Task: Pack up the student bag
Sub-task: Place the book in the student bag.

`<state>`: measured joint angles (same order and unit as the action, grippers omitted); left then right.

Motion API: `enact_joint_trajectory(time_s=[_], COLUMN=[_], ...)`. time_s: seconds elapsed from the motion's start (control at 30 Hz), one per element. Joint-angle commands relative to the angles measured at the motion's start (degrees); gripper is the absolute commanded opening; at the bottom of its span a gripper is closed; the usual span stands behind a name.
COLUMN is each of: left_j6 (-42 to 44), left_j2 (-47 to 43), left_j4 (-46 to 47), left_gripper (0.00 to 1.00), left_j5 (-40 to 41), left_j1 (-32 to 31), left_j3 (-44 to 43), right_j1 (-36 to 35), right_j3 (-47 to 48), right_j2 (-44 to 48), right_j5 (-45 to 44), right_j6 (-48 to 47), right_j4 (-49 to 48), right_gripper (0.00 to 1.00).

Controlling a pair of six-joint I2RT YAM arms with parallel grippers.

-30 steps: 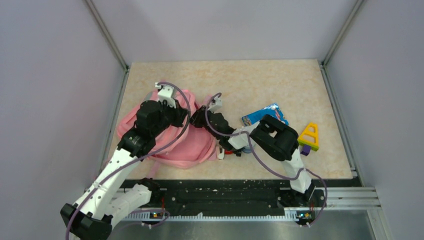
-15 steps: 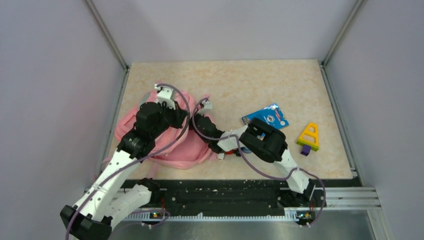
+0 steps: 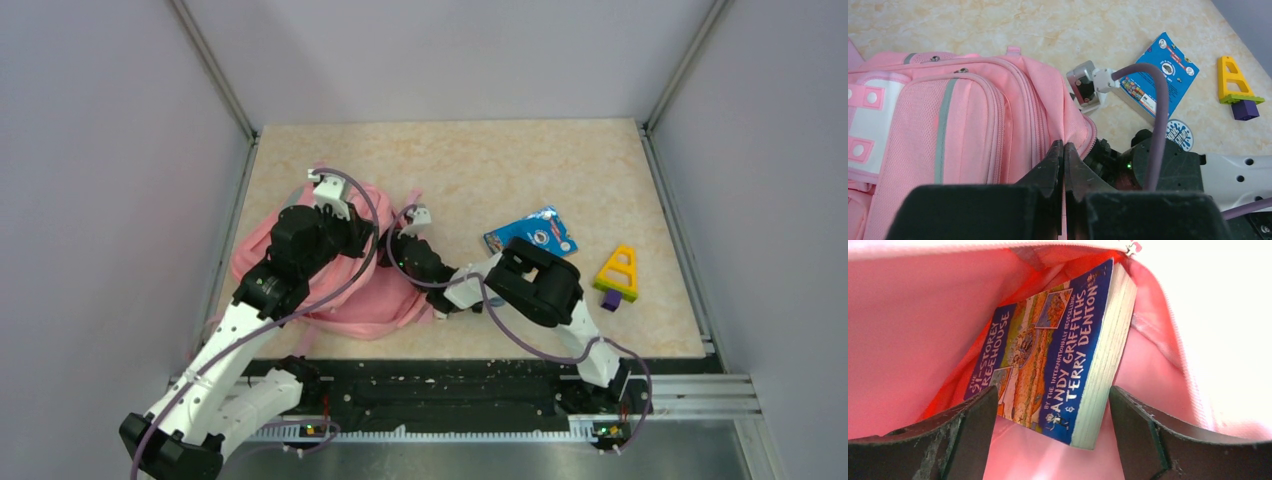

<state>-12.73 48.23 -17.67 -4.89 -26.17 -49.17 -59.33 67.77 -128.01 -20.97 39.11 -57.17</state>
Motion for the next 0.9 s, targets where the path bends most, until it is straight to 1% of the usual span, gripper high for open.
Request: enact_joint_trajectory(time_s=[0.0,0.07,0.13,0.3,0.43,0.5,0.6,0.7,0.77,0.8,0.87], left_j6=[-0.04,0.14,0.31,0.65,0.61,0.6,0.9,1.2,1.22,1.17,1.0], left_j2=[-1.91,-1.91,-1.84,-1.95,-2.01,-1.96,-1.91,-1.91,-1.91,-1.91,-1.75], left_j4=[6.52,6.43,6.33,6.16,6.29,6.25,6.08,5.9,5.89,5.96,5.89], left_gripper=[0.0,0.0,0.0,0.0,0.0,0.0,0.0,0.0,0.0,0.0,0.0], left_j5=[-0.01,0.31,0.71,1.55,2.37,2.97,4.01,4.36,4.35,4.36,4.34], left_j1=[-0.2,-0.22,-0.22,-0.25,-0.25,-0.27,-0.27,-0.27,-0.27,-0.28,-0.26], left_j3=[-0.9,-0.84,-0.84,-0.7,-0.32,-0.11,-0.13,0.02,0.17,0.24,0.35], right_j1=[-0.71,-0.7,-0.82,-1.56,-1.6,-1.58,-1.62,-1.23,-0.08,1.61,7.0], right_j3=[-3.64,-5.64,-7.2,-13.55,-21.12,-23.85,-26.19,-28.94,-30.44,-30.49,-29.41], right_j2=[7.12,8.37,10.2,15.17,21.01,25.05,32.09,40.04,46.24,48.68,52.41], right_j5=[-4.21,-4.35,-4.23,-4.24,0.1,3.15,8.63,9.12,8.68,9.42,14.99], right_j6=[-6.07,-7.31,-8.73,-11.66,-13.01,-15.61,-21.0,-24.16,-26.18,-26.58,-26.83], right_j4=[-1.56,-1.89,-1.38,-2.33,-6.76,-6.1,-0.46,7.49,15.09,19.99,29.77], right_gripper=[0.81,0.83,0.88,0.89,0.89,0.89,0.89,0.95,0.99,0.99,0.99])
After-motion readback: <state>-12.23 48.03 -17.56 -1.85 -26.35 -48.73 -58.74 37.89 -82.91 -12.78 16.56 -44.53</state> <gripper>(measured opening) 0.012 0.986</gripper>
